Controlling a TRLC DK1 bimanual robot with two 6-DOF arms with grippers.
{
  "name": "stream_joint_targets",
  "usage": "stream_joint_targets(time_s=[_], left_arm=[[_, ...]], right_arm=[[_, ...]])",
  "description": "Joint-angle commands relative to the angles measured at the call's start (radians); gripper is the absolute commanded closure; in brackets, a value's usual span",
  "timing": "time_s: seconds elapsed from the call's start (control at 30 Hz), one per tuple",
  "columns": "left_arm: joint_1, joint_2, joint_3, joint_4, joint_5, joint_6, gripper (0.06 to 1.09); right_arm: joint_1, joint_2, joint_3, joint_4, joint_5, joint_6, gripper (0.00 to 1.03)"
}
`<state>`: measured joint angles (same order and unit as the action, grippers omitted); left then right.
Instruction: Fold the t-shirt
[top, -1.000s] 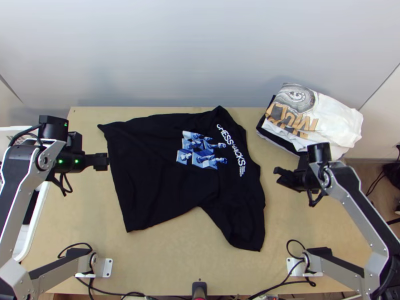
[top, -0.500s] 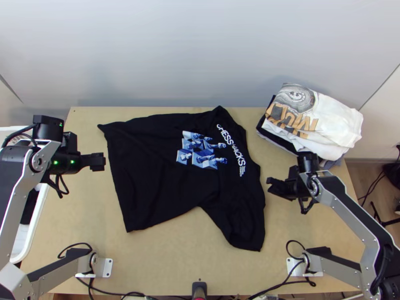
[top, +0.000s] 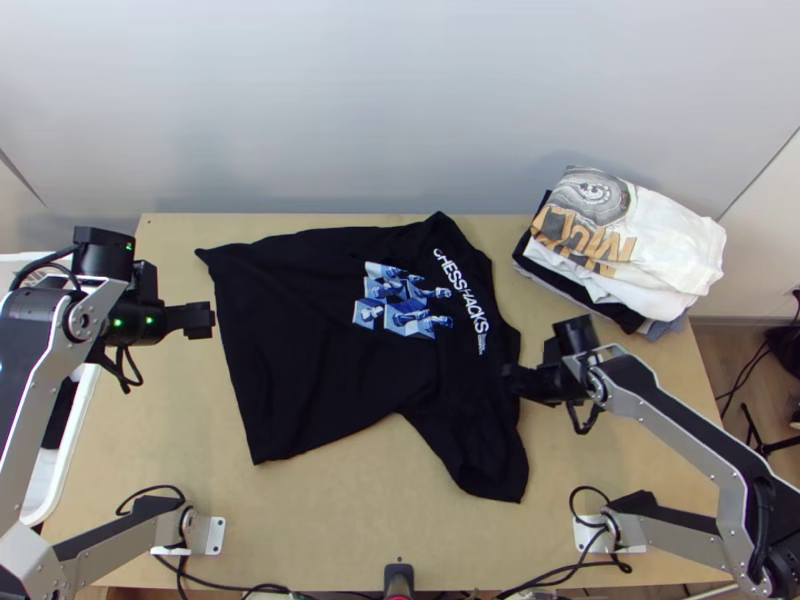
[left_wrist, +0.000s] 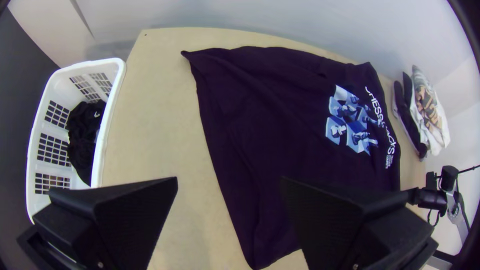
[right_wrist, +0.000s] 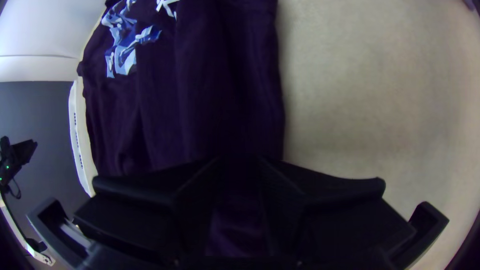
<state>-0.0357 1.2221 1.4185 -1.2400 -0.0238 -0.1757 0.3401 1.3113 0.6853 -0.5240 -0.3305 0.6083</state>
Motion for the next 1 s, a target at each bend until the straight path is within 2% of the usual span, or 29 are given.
stream_joint_targets(time_s=[0.0,0.37,0.6,0.97], left_arm=[[-0.006,0.005,-0.001,0.005,-0.010,-0.005,0.10],[-0.004,0.014,-0.027,0.030,-0.010,-0.007,0.10],[-0.003,0.017,-0.029,0.034,-0.011,-0.007,0.10],[0.003,0.019,-0.046,0.037,-0.011,-0.005,0.10]], right_arm=[[0.062,0.006,-0.001,0.028,0.028,0.034,0.61],[0.051,-0.072,-0.047,0.028,0.096,0.016,0.59],[0.053,-0.087,-0.063,0.022,0.105,0.016,0.59],[0.060,-0.087,-0.053,-0.068,0.113,0.021,0.59]])
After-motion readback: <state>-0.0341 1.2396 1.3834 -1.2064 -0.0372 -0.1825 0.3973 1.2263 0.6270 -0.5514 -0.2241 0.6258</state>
